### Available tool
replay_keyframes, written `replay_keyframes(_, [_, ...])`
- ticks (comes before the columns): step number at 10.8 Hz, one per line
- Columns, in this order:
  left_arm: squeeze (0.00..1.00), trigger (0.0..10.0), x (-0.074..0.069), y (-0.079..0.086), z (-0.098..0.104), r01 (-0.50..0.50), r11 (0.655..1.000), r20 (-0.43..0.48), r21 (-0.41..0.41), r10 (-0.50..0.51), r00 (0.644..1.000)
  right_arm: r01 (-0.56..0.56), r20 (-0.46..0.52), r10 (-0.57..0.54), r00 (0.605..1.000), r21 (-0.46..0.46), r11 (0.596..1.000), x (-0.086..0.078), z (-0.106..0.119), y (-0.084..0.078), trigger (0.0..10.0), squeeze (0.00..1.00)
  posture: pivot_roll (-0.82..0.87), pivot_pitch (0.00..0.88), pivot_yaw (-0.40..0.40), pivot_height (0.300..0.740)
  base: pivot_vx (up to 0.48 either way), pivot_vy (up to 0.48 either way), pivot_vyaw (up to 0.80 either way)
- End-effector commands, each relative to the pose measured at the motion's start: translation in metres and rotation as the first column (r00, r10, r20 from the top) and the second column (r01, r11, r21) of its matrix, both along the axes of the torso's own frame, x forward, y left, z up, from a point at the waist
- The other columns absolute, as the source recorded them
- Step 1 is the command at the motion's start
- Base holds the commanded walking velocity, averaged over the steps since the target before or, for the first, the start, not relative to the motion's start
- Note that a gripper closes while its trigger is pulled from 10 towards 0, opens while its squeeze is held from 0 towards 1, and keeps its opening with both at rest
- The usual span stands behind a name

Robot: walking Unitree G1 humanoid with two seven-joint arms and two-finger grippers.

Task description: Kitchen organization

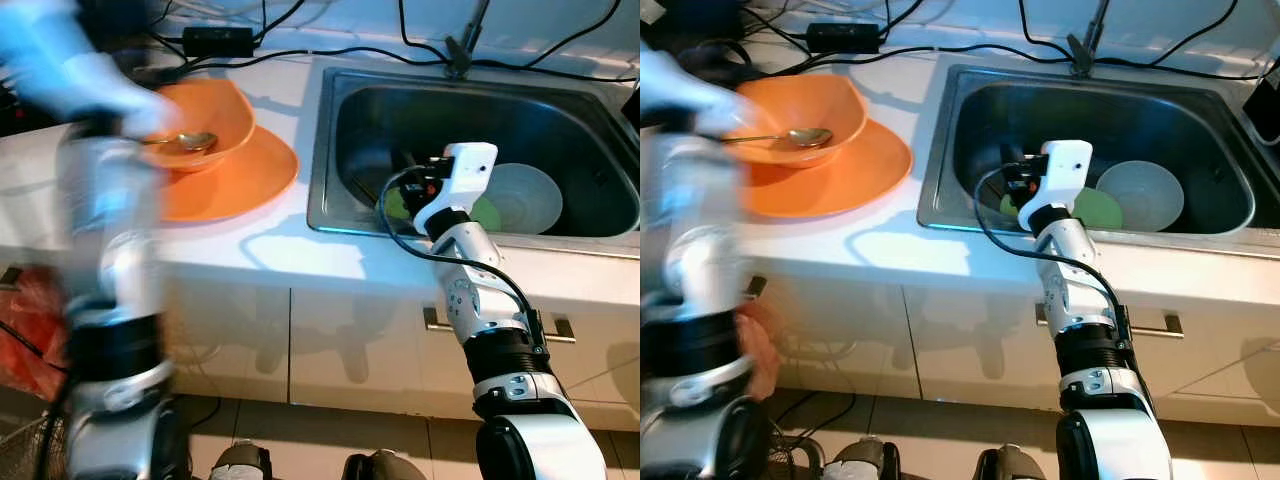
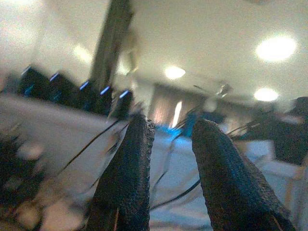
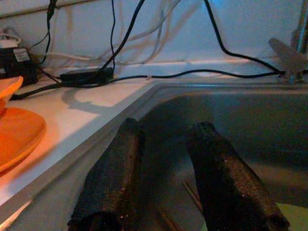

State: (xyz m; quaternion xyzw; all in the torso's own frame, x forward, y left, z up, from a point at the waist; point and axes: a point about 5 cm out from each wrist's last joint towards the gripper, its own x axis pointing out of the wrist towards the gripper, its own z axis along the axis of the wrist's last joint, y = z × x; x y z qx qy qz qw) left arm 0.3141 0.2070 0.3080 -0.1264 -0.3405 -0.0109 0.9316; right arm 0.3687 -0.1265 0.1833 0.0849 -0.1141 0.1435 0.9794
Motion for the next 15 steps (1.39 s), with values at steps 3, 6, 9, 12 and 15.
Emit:
replay_keyframes(3, [0.0, 10.0, -0.011, 0.037, -0.02, 0.065, 0.996, -0.064, -0.066, -0.069, 0.996, 0.0, 0.006, 0.0, 1.0, 0.008, 1.0, 0.001, 0.002, -0.001, 10.0, 0.0, 0.1, 0.145, -0.053, 0.723, 0.0, 0.0, 0.0])
replay_keyframes(6, [0.0, 10.0, -0.033, 0.063, -0.031, 0.11, 0.979, -0.012, -0.173, -0.114, 0.993, -0.001, 0.001, 0.001, 1.0, 0.007, 1.0, 0.001, 0.0, -0.002, 10.0, 0.0, 0.11, 0.149, -0.059, 0.723, 0.0, 0.0, 0.0])
replay_keyframes(9, [0.0, 10.0, -0.033, 0.063, -0.031, 0.11, 0.979, -0.012, -0.173, -0.114, 0.993, -0.001, 0.001, 0.001, 1.0, 0.007, 1.0, 0.001, 0.0, -0.002, 10.0, 0.0, 0.11, 0.149, -0.059, 0.723, 0.0, 0.0, 0.0])
replay_keyframes(12, [0.0, 10.0, -0.033, 0.063, -0.031, 0.11, 0.979, -0.012, -0.173, -0.114, 0.993, -0.001, 0.001, 0.001, 1.0, 0.007, 1.0, 0.001, 0.0, -0.002, 10.0, 0.0, 0.11, 0.149, -0.059, 0.723, 0.0, 0.0, 0.0])
replay_keyframes(15, [0.0, 10.0, -0.033, 0.063, -0.031, 0.11, 0.979, -0.012, -0.173, -0.114, 0.993, -0.001, 0.001, 0.001, 1.0, 0.007, 1.0, 0.001, 0.0, -0.002, 10.0, 0.0, 0.11, 0.149, -0.059, 0.723, 0.0, 0.0, 0.0])
